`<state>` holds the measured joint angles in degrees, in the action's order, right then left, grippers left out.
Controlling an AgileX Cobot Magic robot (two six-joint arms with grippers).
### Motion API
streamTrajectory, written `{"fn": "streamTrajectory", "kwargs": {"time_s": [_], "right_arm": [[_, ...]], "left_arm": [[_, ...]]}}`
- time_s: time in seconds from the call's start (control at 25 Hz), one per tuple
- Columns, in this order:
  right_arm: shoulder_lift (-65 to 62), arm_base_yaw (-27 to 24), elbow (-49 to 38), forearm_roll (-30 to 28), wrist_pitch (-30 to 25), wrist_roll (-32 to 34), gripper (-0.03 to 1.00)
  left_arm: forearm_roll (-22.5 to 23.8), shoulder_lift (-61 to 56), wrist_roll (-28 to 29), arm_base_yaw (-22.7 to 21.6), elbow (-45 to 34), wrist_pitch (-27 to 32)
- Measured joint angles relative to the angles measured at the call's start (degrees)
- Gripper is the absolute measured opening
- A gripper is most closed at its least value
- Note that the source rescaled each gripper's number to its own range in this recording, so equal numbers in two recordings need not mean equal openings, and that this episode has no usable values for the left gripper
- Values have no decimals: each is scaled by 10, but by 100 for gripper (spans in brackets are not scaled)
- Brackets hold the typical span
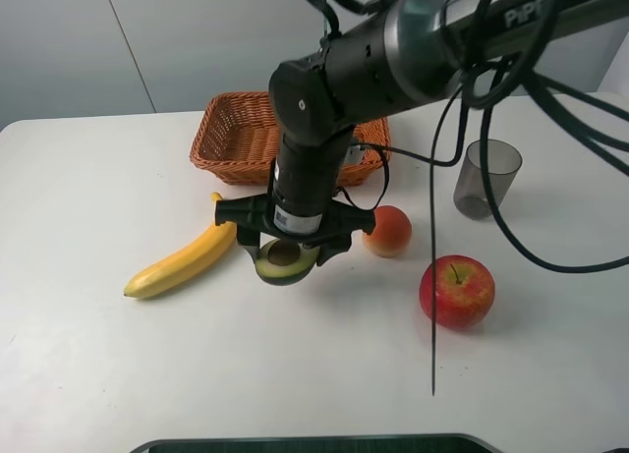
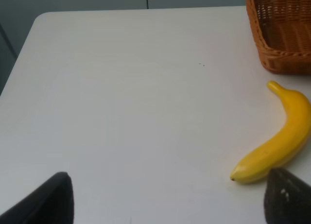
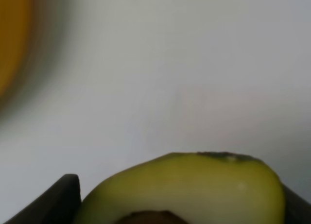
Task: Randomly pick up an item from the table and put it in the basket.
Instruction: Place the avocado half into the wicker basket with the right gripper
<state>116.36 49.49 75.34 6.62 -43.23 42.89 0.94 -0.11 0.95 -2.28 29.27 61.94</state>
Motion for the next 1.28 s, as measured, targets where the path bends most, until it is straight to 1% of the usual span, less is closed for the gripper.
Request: {"fn": "streamTrajectory", "kwargs": {"time_s": [0.08,0.24,0.4,0.52,0.72,0.88,1.04,1.28], "right_arm": [[-16,-9,18,-11,-17,-12,0],[-25,-36,68,-55,-50,-48,0],[-25,-63,100,-109,-45,-68,0],[-25,-83,105,-149,-4,-70,0],[-25,-109,105,-206,94,-71,0],[-22,-127,105,-235,164,-71,0],[6,-147,106,-240,190,-70,0],[59,-158,106,-240,200,-68,0]], "left_arm": [[0,0,0,0,0,0],[0,0,1,0,0,0],[0,0,1,0,0,0],[0,0,1,0,0,0],[0,0,1,0,0,0],[0,0,1,0,0,0],[0,0,1,0,0,0],[0,0,1,0,0,0]]}}
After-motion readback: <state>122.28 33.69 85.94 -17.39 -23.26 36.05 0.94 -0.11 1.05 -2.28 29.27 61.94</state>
